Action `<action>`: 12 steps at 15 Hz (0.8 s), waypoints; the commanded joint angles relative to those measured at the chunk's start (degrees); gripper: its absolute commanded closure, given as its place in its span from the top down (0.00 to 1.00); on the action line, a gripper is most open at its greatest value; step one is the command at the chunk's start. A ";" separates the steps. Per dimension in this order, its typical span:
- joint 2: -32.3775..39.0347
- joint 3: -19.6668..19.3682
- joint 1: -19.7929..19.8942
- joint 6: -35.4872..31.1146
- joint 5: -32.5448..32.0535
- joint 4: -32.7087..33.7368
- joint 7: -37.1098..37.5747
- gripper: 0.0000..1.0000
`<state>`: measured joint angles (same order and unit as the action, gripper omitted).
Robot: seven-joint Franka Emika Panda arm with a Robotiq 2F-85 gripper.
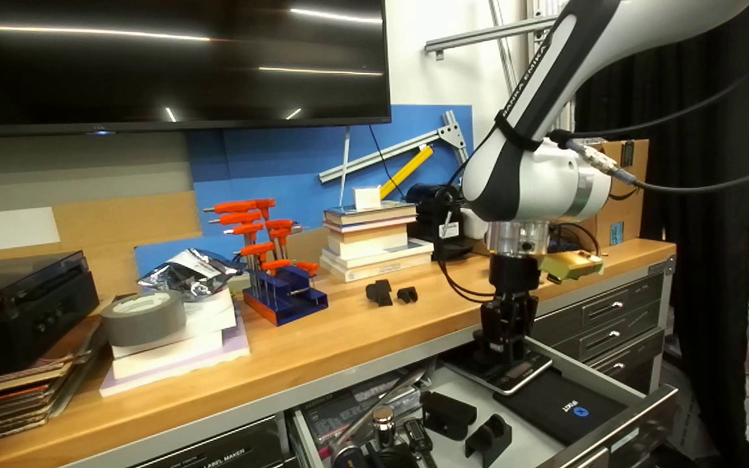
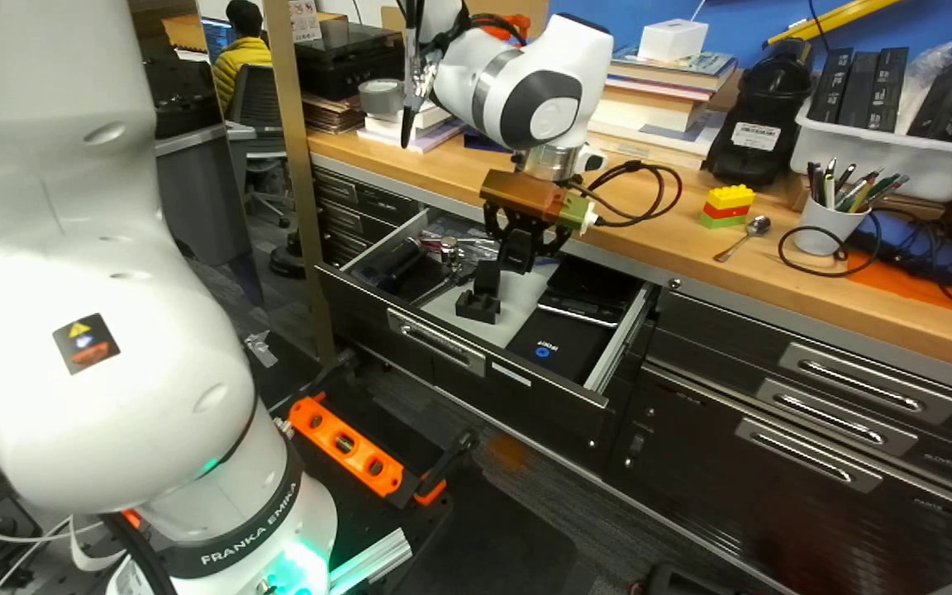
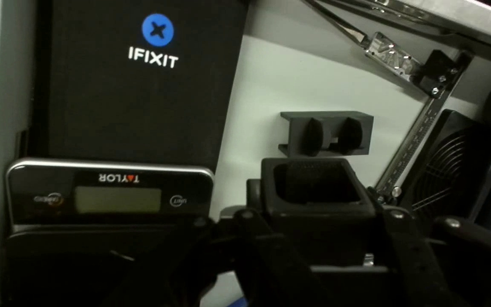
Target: Place the black objects on the counter inside the open drawer and close the drawer
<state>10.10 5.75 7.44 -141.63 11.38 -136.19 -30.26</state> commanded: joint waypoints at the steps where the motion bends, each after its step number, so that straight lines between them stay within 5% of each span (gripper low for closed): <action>1: -0.34 0.19 -2.54 -4.92 0.98 -3.17 1.21 0.25; 12: 6.93 6.07 -1.56 -19.44 3.94 -1.99 -5.87 0.25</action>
<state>15.18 9.93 4.25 -157.05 13.92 -139.16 -33.19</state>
